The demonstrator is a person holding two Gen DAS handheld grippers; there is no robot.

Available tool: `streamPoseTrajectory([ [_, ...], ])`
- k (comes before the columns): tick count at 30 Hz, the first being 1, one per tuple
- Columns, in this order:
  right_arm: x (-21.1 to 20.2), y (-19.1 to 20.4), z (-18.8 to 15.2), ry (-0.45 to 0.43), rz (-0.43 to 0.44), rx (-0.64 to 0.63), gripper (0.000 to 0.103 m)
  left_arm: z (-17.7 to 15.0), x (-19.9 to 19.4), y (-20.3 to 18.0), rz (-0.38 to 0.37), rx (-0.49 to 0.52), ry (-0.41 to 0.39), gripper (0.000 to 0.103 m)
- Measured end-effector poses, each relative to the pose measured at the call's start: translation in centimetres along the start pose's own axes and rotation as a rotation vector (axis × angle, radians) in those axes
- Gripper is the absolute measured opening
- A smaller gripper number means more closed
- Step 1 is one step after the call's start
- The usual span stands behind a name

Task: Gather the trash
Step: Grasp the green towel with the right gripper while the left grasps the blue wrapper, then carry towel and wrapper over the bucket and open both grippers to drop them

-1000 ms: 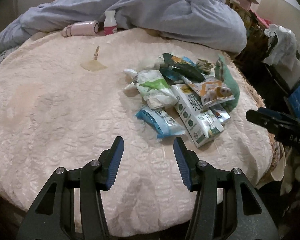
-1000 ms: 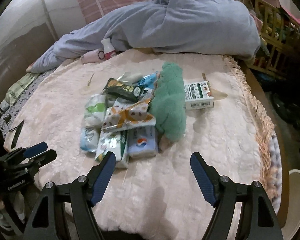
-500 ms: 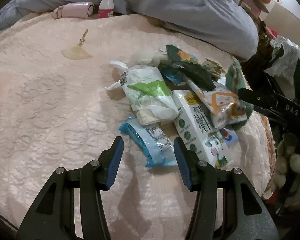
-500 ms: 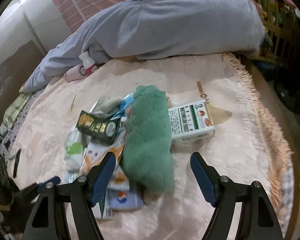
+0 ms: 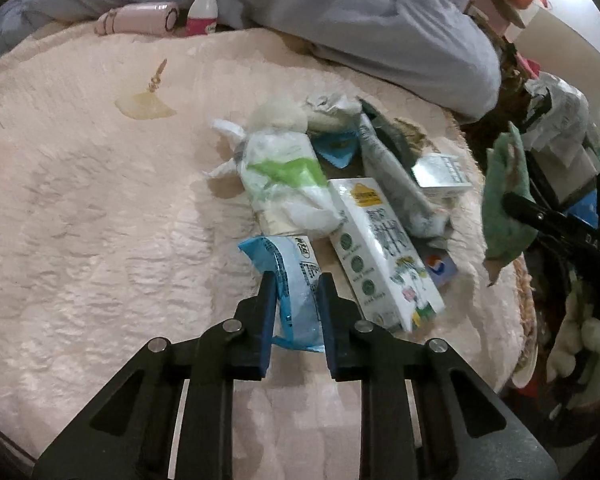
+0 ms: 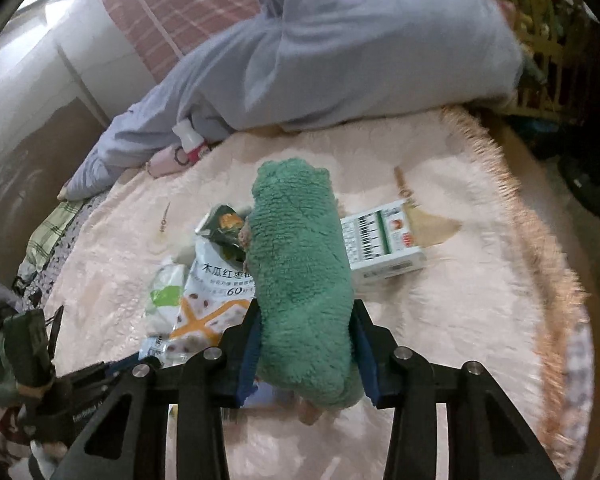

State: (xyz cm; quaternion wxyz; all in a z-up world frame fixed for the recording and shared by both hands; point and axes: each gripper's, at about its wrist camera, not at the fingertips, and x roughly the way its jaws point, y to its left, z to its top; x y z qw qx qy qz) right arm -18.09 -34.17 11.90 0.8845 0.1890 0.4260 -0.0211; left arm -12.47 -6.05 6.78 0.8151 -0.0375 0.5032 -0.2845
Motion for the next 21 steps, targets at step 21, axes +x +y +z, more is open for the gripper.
streamPoseTrajectory([
  [21, -13.9, -7.5, -8.2, -0.113, -0.112, 0.094, 0.041, -1.5, -6.1, -16.3, -0.218, 0.286, -0.07, 0.018],
])
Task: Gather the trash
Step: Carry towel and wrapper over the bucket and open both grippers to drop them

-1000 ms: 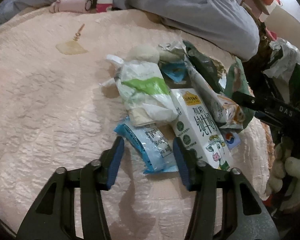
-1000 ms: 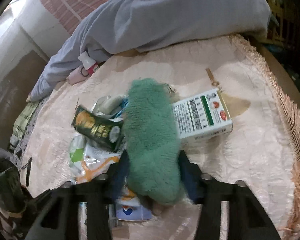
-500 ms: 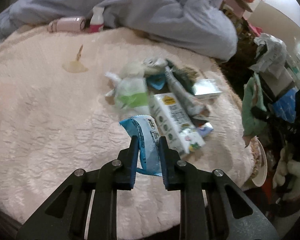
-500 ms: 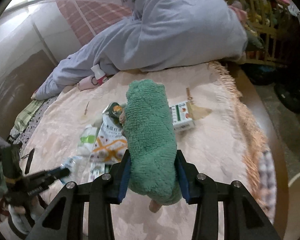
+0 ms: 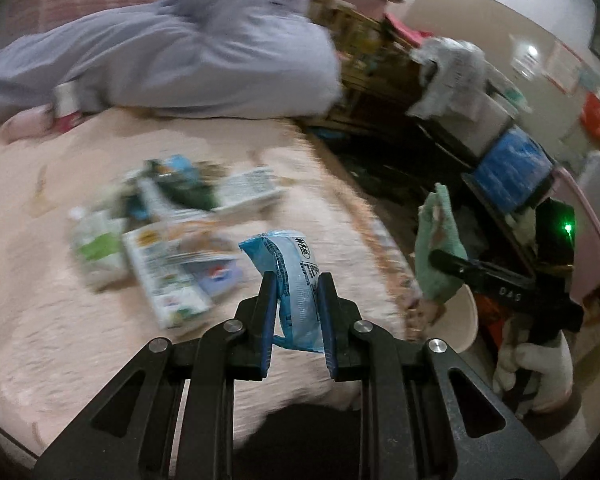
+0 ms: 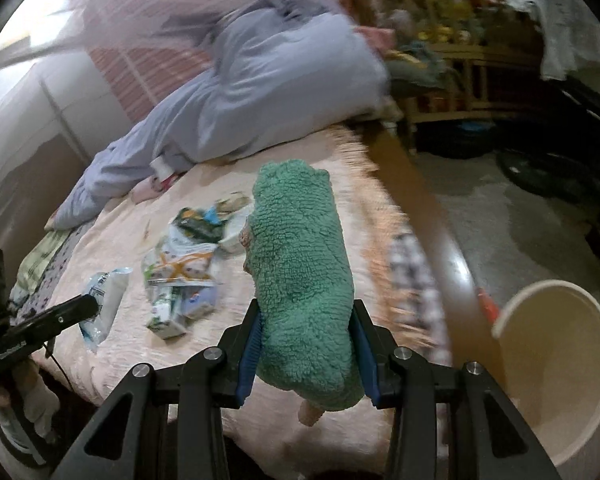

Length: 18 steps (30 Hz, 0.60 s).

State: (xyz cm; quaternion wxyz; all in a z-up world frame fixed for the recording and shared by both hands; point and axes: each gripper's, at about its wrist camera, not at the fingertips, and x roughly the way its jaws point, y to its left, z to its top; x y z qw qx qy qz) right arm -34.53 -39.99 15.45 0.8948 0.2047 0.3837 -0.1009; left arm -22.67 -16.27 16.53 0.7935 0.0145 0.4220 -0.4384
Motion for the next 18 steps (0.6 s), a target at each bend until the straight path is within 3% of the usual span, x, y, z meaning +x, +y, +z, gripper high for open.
streamPoseTrajectory([
  [11, -4.8, -9.2, -3.1, -0.017, -0.172, 0.114, 0.041, 1.1, 8.0, -11.4, -0.124, 0.176, 0.097, 0.018],
  [18, -5.6, -14.5, -5.1, 0.002, -0.256, 0.203, 0.041, 1.8, 12.7, -16.3, -0.189, 0.231, 0.163, 0.017],
])
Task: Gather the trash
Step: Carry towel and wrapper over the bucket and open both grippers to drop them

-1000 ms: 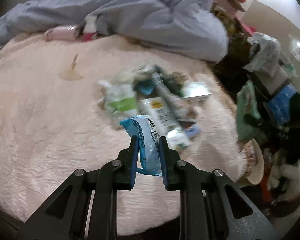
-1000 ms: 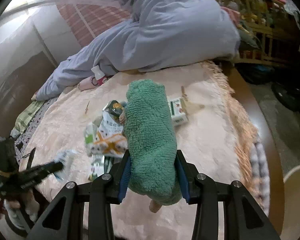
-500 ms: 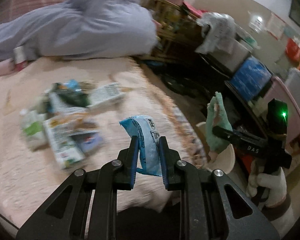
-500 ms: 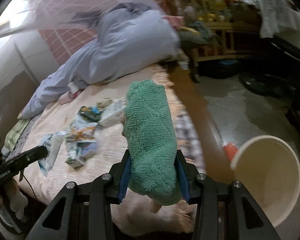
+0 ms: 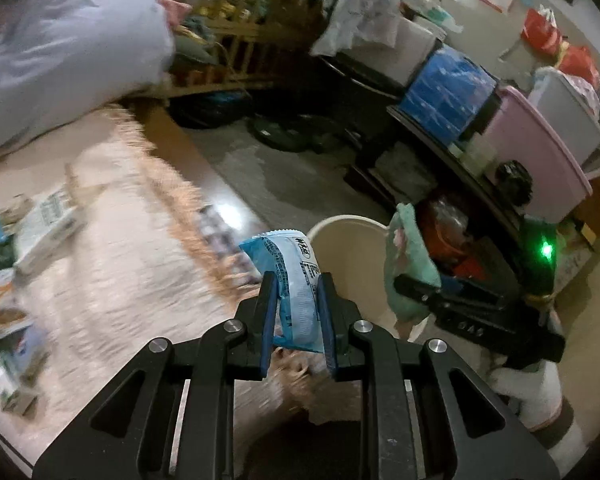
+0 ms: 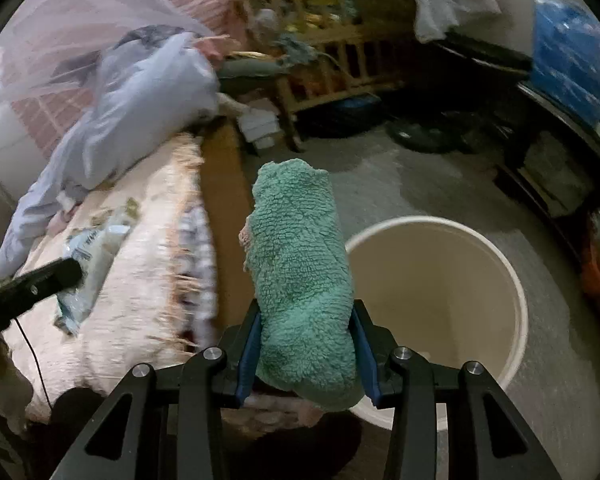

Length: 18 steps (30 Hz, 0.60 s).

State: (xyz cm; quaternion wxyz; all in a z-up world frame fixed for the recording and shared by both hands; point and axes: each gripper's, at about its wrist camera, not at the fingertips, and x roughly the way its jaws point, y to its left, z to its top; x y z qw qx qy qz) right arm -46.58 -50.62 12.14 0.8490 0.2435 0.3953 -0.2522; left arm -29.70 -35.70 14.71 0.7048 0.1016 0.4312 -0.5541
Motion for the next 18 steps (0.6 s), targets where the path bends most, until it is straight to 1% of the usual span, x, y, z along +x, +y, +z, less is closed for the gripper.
streamPoseTrajectory([
  [4, 1.0, -3.2, -0.6, 0.022, -0.028, 0.059, 0.041, 0.7, 2.5, -1.9, -0.013, 0.045, 0.033, 0.018],
  [10, 2.5, -6.6, -1.3, 0.058, -0.059, 0.117, 0.041, 1.1, 6.1, -3.7, -0.029, 0.09, 0.082, 0.018],
  [14, 3.2, -8.3, -1.8, 0.073, -0.073, 0.151, 0.041, 1.1, 8.9, -4.6, -0.057, 0.1, 0.134, 0.018],
  [18, 4.4, -9.3, -2.3, 0.091, -0.082, 0.18, 0.041, 1.0, 11.1, -5.5, -0.066, 0.119, 0.163, 0.018],
])
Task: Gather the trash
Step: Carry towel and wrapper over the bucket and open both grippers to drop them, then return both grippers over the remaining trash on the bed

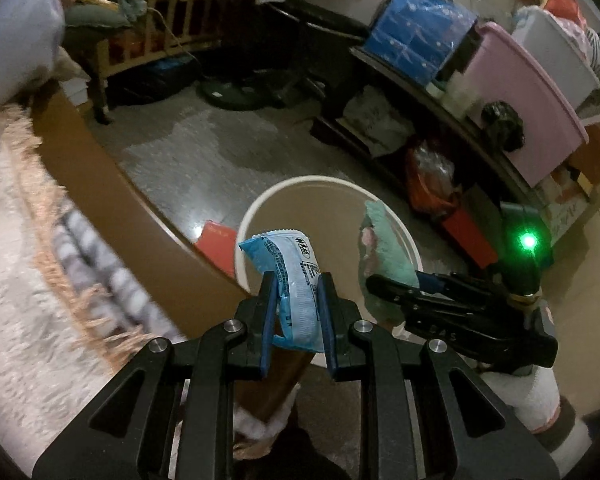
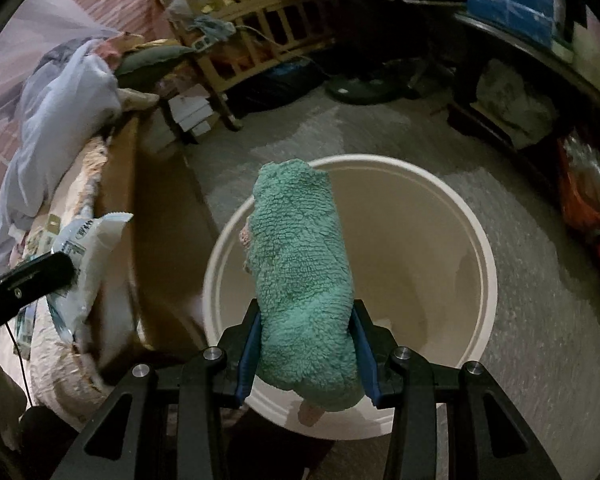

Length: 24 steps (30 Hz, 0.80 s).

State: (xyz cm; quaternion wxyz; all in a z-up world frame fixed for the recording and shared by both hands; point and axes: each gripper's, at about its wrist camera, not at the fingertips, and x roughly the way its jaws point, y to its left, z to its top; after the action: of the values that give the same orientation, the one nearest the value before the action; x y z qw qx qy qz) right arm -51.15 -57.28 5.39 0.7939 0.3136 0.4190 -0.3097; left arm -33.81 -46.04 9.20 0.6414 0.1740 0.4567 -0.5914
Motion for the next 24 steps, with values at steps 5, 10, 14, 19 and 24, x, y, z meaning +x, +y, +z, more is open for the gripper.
streamPoseTrajectory([
  [5, 1.7, -1.2, -0.2, 0.034, -0.005, 0.057, 0.041, 0.7, 1.3, 0.4, -0.075, -0.057, -0.002, 0.029],
  [10, 1.5, -1.6, -0.5, 0.035, -0.019, 0.079, 0.048, 0.6, 0.4, 0.5, -0.073, -0.058, -0.009, 0.047],
  [14, 0.8, -0.8, -0.6, 0.029, -0.014, 0.058, 0.048, 0.1, -1.3, 0.9, -0.027, -0.057, -0.028, 0.047],
  [19, 0.0, 0.7, -1.0, 0.025, 0.011, 0.035, 0.048, -1.2, -3.9, 1.5, 0.083, -0.03, -0.069, 0.047],
  [24, -1.2, 3.5, -1.2, 0.01, 0.031, -0.021, 0.048, -2.6, -6.4, 3.0, 0.156, -0.057, -0.1, 0.047],
])
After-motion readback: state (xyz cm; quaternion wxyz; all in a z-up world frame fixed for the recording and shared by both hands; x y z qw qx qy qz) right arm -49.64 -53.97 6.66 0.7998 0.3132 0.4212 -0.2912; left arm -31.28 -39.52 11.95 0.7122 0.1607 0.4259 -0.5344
